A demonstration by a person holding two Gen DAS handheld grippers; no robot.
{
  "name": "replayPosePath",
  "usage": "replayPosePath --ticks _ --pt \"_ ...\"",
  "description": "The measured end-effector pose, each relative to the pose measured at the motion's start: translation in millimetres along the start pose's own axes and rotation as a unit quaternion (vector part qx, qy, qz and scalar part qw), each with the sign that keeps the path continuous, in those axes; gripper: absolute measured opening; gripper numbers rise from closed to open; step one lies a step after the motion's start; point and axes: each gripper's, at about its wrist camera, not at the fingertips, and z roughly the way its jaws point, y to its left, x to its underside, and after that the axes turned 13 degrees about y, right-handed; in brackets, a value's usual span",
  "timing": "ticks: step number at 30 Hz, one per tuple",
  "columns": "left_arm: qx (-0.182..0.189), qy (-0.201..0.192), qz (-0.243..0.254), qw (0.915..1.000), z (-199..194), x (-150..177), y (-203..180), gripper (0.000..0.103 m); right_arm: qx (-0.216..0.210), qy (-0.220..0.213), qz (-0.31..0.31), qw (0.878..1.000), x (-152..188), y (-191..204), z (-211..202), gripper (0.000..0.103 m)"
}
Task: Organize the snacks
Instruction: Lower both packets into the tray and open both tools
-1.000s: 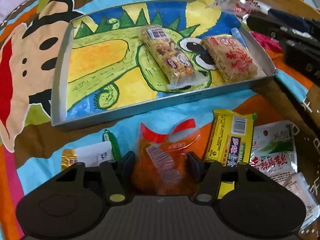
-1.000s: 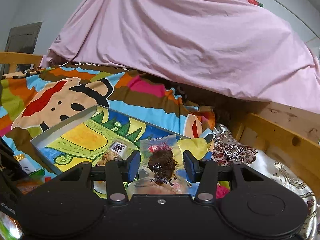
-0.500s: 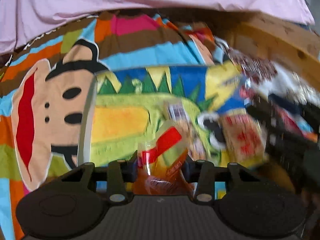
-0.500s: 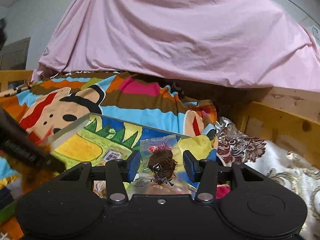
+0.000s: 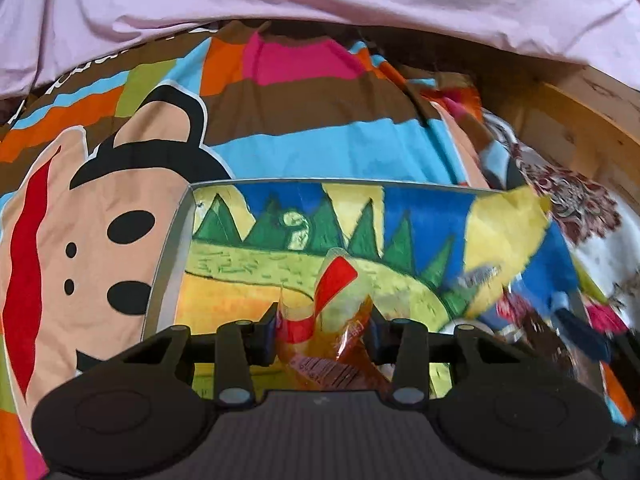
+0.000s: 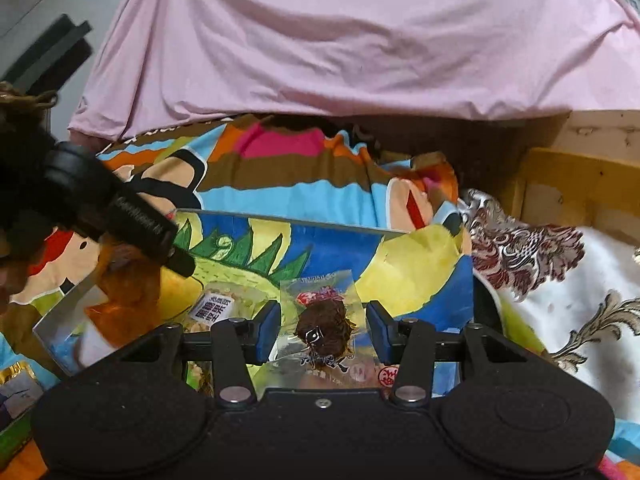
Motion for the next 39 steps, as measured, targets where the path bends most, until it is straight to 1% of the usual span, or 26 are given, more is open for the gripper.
replayPosePath --ticks 1,3,4,5,6,8,9,10,11,12,13,14,17,19,21,23,26,32,36,39 --pt "-0.001 0.004 -0.004 1.0000 4.7 -1.4 0.1 0.046 -0.002 0.006 -0.001 1.000 0.4 -0.1 1.9 0.050" --pt "-0.005 0.010 -0.016 0.9998 12.1 -1.5 0.6 0.051 -0.005 0.012 -0.005 1.000 1.9 0.7 4.0 0.055" --pt "-0.007 0.015 -0.021 0.9996 15.6 -0.6 1.1 0.052 -0.006 0.012 -0.006 1.000 2.3 1.3 3.8 0.063" --pt "-0.007 0.017 -0.025 0.9995 17.2 0.6 1.9 0.056 -0.007 0.011 -0.008 1.000 2.6 1.8 3.3 0.067" --pt "-0.006 0.016 -0.029 0.9994 17.8 1.8 2.9 0.056 -0.007 0.009 -0.008 1.000 2.1 1.9 2.7 0.069" --pt "-0.007 0.017 -0.037 0.9992 17.0 4.2 5.1 0.063 -0.008 0.005 -0.008 1.000 1.4 2.6 0.5 0.077" --pt "-0.007 0.016 -0.036 0.9992 15.9 5.5 6.1 0.068 -0.008 0.004 -0.007 1.000 1.0 2.5 -0.6 0.079" --pt "-0.009 0.013 -0.034 0.9993 13.9 7.5 6.5 0.071 -0.009 0.002 -0.006 1.000 0.3 2.5 -2.0 0.084" --pt "-0.012 0.011 -0.032 0.9994 11.9 8.9 6.6 0.077 -0.009 0.000 -0.005 1.000 -0.3 2.7 -4.0 0.086" --pt "-0.013 0.006 -0.030 0.9994 8.8 11.6 7.3 0.082 -0.009 -0.003 -0.005 1.000 -1.1 2.9 -6.7 0.087" --pt "-0.014 0.002 -0.029 0.9995 6.1 13.0 7.6 0.083 -0.008 -0.007 -0.004 1.000 -2.1 3.3 -10.0 0.089" --pt "-0.013 -0.001 -0.031 0.9994 3.1 14.5 8.3 0.084 -0.007 -0.010 -0.003 1.000 -3.5 3.4 -13.2 0.094" --pt "0.002 -0.011 -0.051 0.9986 -9.0 20.2 12.8 0.088 -0.007 -0.024 0.002 1.000 -8.6 2.7 -26.9 0.100" --pt "0.013 -0.029 -0.061 0.9976 -21.6 26.3 14.5 0.091 -0.004 -0.034 0.009 0.999 -12.5 1.3 -40.2 0.102" --pt "0.020 -0.050 -0.065 0.9964 -35.7 33.0 15.2 0.097 -0.006 -0.047 0.015 0.999 -16.4 -0.9 -55.1 0.102" --pt "0.024 -0.074 -0.068 0.9947 -52.2 41.3 15.5 0.100 -0.002 -0.057 0.021 0.998 -19.8 -2.5 -71.7 0.102" --pt "0.032 -0.102 -0.071 0.9917 -75.9 53.4 16.9 0.102 0.002 -0.075 0.031 0.997 -23.5 -5.1 -98.2 0.102" --pt "0.046 -0.146 -0.083 0.9848 -122.4 81.7 20.3 0.102 0.004 -0.106 0.042 0.993 -23.4 -3.3 -149.1 0.102" --pt "0.047 -0.173 -0.071 0.9813 -151.0 105.2 20.0 0.102 0.006 -0.118 0.039 0.992 -17.8 4.0 -178.3 0.102" --pt "0.045 -0.185 -0.063 0.9797 -169.4 123.4 19.9 0.102 0.007 -0.118 0.036 0.992 -9.4 11.6 -197.6 0.102"
